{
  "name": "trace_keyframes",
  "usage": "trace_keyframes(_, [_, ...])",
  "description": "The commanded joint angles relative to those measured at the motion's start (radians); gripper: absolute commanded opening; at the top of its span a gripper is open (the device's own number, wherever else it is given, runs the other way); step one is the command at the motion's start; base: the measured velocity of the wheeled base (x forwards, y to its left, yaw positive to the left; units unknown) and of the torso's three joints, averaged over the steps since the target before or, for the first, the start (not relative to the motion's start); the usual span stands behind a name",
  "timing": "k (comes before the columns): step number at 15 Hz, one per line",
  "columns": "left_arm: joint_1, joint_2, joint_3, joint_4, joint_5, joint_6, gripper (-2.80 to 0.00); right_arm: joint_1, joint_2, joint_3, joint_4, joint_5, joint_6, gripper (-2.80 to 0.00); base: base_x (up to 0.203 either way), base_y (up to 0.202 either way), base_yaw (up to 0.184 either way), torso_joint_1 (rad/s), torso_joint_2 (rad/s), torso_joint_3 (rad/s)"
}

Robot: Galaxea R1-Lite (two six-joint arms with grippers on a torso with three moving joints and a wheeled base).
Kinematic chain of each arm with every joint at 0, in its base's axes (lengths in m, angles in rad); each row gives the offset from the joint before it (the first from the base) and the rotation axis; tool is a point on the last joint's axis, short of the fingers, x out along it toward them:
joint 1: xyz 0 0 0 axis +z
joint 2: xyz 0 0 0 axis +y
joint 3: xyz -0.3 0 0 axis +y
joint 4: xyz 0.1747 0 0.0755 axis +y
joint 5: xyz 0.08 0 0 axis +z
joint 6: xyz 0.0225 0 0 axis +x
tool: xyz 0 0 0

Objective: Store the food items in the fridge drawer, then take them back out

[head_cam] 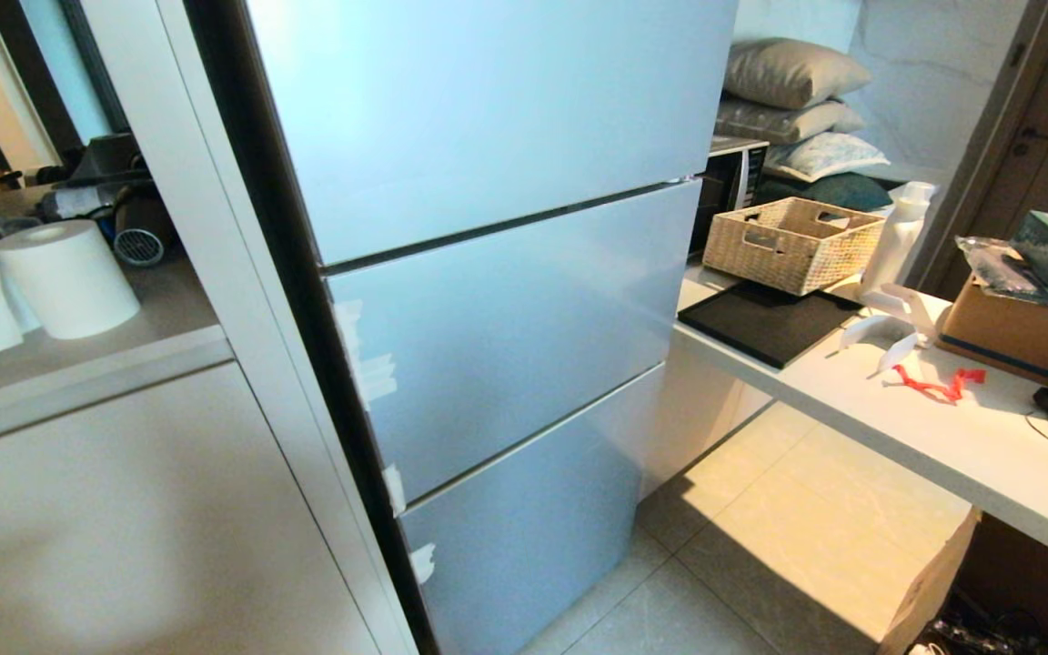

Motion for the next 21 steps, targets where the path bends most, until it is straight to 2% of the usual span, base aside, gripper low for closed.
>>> trace_keyframes(1, [0.000,0.001,0.001,0.000,0.000,0.000,-2.80,-0.043,-0.144,0.001,0.001,0.004,-0.008,-2.80,0.000,0.000,0.000,0.000,0.00,0.000])
trace_keyframes(3, [0.000,0.001,0.001,0.000,0.000,-0.001,-2.80,-0.044,-0.235,0.001,0.006,0.006,-0.015,-2.80,0.000,0.000,0.000,0.000,0.00,0.000])
trace_keyframes(6, [0.000,0.001,0.000,0.000,0.000,-0.001,-2.80,-0.045,-0.233,0.002,0.006,0.006,0.026,-2.80,0.000,0.000,0.000,0.000,0.00,0.000])
trace_keyframes(17, [0.000,0.001,-0.001,0.000,0.000,0.004,-2.80,-0.045,-0.233,0.002,0.006,0.005,0.026,-2.80,0.000,0.000,0.000,0.000,0.00,0.000])
trace_keyframes(19, [0.000,0.011,-0.096,-0.001,-0.005,-0.011,-2.80,-0.045,-0.233,0.002,0.006,0.005,0.026,-2.80,0.000,0.000,0.000,0.000,0.00,0.000])
trace_keyframes(21, [-0.001,0.110,-0.239,-0.004,-0.030,-0.079,-2.80,-0.045,-0.233,0.002,0.006,0.005,0.028,-2.80,0.000,0.000,0.000,0.000,0.00,0.000])
